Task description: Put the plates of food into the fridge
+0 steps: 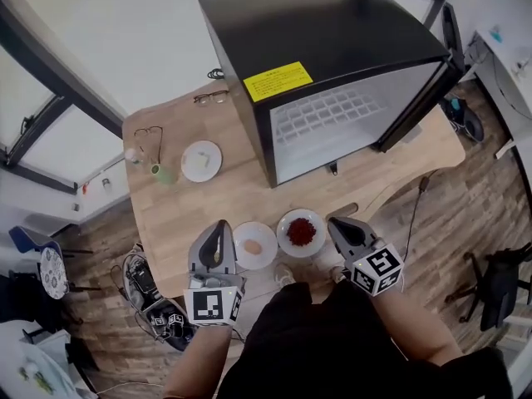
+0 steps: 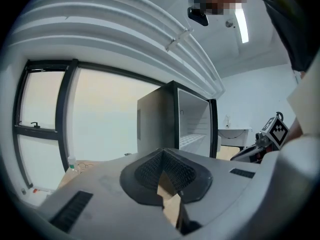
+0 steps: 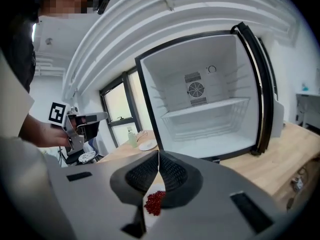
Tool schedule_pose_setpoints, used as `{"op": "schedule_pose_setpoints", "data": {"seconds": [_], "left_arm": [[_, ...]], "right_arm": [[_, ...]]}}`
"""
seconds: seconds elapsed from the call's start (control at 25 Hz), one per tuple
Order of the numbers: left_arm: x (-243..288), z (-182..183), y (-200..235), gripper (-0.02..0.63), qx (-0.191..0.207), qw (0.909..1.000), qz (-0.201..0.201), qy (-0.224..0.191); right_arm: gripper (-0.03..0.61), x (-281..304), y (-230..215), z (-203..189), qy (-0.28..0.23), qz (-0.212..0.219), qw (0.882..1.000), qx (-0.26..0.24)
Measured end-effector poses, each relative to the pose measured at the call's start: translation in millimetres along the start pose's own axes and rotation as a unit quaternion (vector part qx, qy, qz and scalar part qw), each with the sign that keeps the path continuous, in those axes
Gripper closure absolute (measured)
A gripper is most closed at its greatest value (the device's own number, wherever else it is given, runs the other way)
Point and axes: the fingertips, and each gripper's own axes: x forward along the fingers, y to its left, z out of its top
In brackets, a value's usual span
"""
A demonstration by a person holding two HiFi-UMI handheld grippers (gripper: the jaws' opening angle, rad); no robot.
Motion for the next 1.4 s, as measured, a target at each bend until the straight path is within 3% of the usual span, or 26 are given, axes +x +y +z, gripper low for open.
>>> {"op": "schedule_pose_setpoints", "data": {"seconds": [0.2,0.4,0.68,1.08,1.4], "left_arm": [[14,-13,-5,0.611,-0.007,0.9996,-0.024,0.008],[24,-16,-9,0.611,0.0,0.9993,-0.036,0.013],[30,-31,-19,0.611,0.013,0.9982,-0.047,0.036],[26,-40,-27,0.611,0.017,0.9975,-0.048,0.048],[14,-44,-6,0.611,0.02,0.998,-0.031,0.051]], "right_arm": [[0.555,1,-3,-38,0.029,-0.027,0.999,0.035],[0.555,-2,5,-76,0.049,-0.011,0.996,0.072],[0.552,-2,3,-138,0.083,-0.021,0.987,0.134],[0.421,17,-7,-199,0.127,-0.023,0.954,0.272],[0.407,39,-6,-220,0.131,-0.011,0.925,0.357]]}}
